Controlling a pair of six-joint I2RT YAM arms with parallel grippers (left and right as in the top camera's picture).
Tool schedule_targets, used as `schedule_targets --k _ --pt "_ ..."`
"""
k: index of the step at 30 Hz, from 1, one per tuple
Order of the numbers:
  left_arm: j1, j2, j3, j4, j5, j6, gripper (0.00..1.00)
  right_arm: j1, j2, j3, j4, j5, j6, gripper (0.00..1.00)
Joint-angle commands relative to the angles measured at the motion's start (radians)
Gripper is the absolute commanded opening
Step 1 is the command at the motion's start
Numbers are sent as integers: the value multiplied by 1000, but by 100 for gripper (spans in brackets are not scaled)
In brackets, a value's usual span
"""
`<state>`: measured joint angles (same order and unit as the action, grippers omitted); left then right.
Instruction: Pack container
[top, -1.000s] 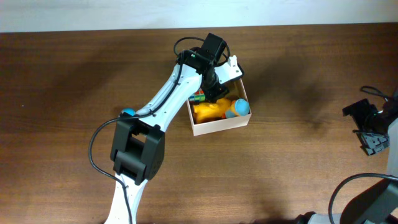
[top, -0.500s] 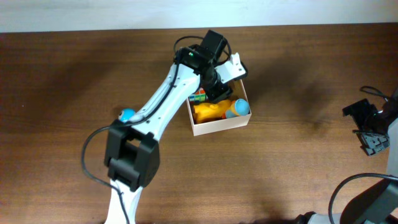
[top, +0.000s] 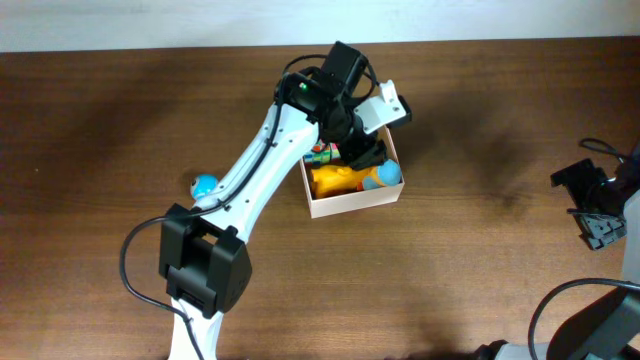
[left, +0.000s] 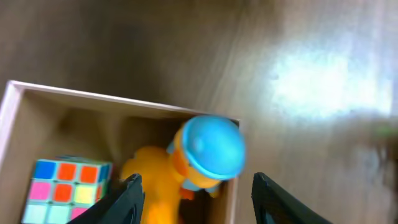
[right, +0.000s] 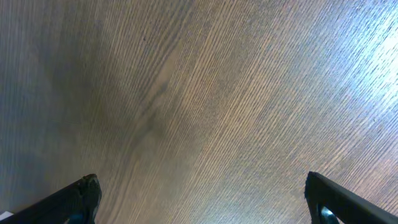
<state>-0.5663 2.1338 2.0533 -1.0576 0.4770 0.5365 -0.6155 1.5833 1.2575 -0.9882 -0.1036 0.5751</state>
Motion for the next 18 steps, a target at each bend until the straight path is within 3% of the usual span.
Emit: schedule_targets --k 1,18 --pt "-10 5 -7 -14 32 -6 57 1 2 -3 1 -1 -2 99" --pt "-36 77 -11 -39 32 -5 57 1 2 -3 1 -1 -2 99"
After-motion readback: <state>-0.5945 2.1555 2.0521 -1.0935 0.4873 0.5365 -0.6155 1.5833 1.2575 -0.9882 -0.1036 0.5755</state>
